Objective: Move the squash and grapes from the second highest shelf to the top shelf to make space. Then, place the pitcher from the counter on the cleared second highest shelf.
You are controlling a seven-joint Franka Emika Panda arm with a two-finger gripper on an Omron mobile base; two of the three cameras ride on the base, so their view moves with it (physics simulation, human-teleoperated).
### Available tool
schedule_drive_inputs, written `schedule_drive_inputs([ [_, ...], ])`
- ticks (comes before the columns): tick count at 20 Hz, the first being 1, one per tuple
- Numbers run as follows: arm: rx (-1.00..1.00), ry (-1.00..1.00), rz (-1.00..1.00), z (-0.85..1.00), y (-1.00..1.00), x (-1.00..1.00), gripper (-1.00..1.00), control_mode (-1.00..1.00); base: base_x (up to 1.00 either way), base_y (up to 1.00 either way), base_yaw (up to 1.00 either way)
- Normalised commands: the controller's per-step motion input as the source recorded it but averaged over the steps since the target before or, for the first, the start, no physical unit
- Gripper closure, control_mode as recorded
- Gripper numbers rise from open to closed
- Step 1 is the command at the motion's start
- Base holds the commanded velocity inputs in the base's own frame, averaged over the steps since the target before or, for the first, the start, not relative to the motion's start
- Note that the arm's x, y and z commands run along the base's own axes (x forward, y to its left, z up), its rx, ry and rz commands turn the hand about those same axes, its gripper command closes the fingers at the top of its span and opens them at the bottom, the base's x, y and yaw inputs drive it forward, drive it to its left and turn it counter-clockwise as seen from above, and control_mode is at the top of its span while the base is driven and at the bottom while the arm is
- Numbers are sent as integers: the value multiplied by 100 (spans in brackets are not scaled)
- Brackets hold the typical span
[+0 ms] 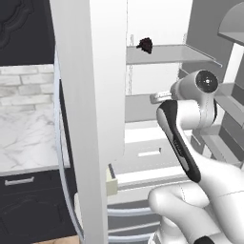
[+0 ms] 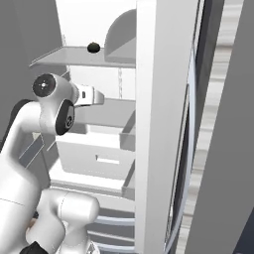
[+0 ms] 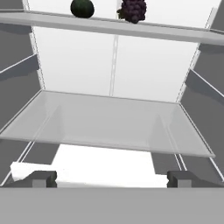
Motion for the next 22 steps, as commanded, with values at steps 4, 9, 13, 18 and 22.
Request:
schedule_drive_inputs([
  [4, 0, 0, 0, 0, 0, 0, -100, 100, -76, 0, 21],
  [9, 0, 0, 0, 0, 0, 0, -100, 100, -94, 0, 36],
  [13, 0, 0, 0, 0, 0, 0, -100, 100, -81, 0, 39],
  [18, 0, 0, 0, 0, 0, 0, -100, 100, -68, 20, 45],
  [22, 0, 0, 0, 0, 0, 0, -100, 100, -28, 57, 45],
])
